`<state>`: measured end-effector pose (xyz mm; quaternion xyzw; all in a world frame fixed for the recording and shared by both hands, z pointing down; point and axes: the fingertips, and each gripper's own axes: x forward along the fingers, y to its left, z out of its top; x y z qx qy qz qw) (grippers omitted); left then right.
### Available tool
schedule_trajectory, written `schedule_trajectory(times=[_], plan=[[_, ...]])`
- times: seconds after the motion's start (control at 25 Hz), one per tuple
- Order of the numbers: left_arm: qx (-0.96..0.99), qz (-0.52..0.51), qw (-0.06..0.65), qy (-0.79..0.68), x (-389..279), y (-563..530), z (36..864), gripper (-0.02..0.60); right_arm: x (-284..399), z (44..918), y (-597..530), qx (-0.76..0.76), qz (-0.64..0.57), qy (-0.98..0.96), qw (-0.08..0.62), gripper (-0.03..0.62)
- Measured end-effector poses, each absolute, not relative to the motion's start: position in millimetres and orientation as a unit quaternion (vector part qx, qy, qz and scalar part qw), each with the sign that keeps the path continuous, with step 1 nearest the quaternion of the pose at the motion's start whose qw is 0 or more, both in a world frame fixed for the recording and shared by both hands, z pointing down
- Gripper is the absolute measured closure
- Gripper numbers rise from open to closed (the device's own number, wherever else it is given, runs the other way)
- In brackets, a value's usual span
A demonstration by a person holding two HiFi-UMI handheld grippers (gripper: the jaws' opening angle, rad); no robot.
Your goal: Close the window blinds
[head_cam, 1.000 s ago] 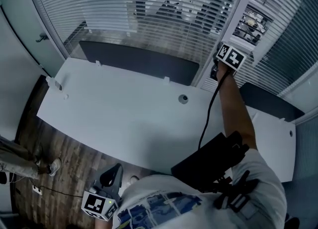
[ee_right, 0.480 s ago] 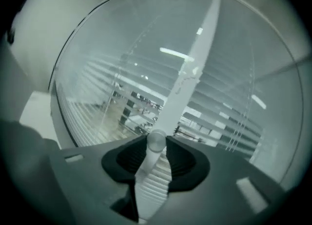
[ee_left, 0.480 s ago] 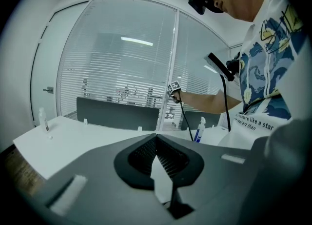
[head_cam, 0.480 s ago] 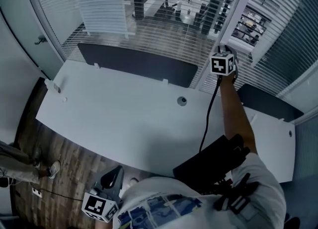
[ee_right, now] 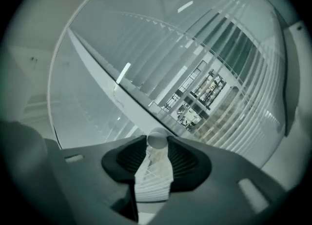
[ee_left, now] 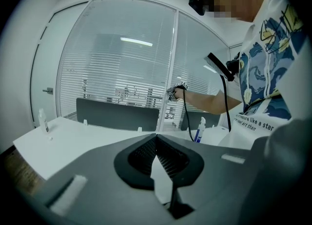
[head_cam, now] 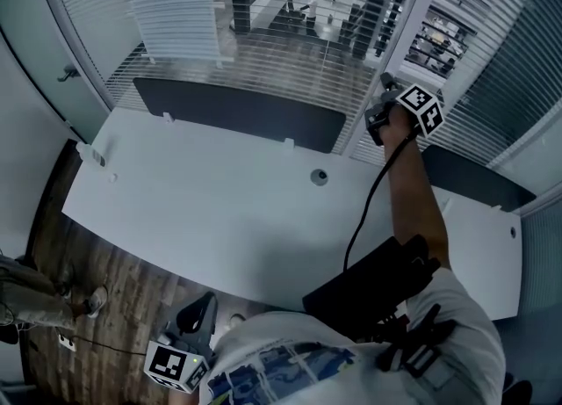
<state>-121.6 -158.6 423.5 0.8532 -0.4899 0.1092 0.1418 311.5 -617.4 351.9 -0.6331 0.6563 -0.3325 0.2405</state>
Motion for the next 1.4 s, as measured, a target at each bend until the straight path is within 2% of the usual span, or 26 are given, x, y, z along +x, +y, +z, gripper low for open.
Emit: schedule_trajectory(times=[0.08,0.24,0.64,0.84,0.96,1.24,1.4], plan=[[0.852,0.110,0.142,-0.492,-122.0,-157.6,424.6,0.580,314.3,353.7,-618.1,-0.633,-0.342,0.649,0.246,0.473],[0.852,0.109,0.143,-0.492,-123.1,-156.4,427.4,0.580,313.1,356.7,-616.7,-0.653,-0.318,0.655,0.206,0.471],[0.851,0.105,0.147,-0.494,-122.2,-155.2,427.5,0.580,306.6,350.3,-616.5,-0.754,-0.084,0.640,-0.122,0.471],[0.851,0.104,0.146,-0.493,-123.4,-153.8,431.7,0.580,295.8,345.7,-619.4,-0.747,-0.002,0.636,-0.194,0.471],[0.853,0.105,0.145,-0.491,-121.0,-155.1,431.4,0.580,303.4,348.3,-617.4,-0.749,-0.023,0.644,-0.154,0.468],[0.851,0.107,0.146,-0.492,-118.3,-155.6,428.9,0.580,309.3,359.4,-614.3,-0.677,-0.262,0.674,0.141,0.465],[0.851,0.108,0.145,-0.492,-117.4,-153.9,430.0,0.580,312.2,359.6,-615.8,-0.636,-0.342,0.649,0.240,0.467]])
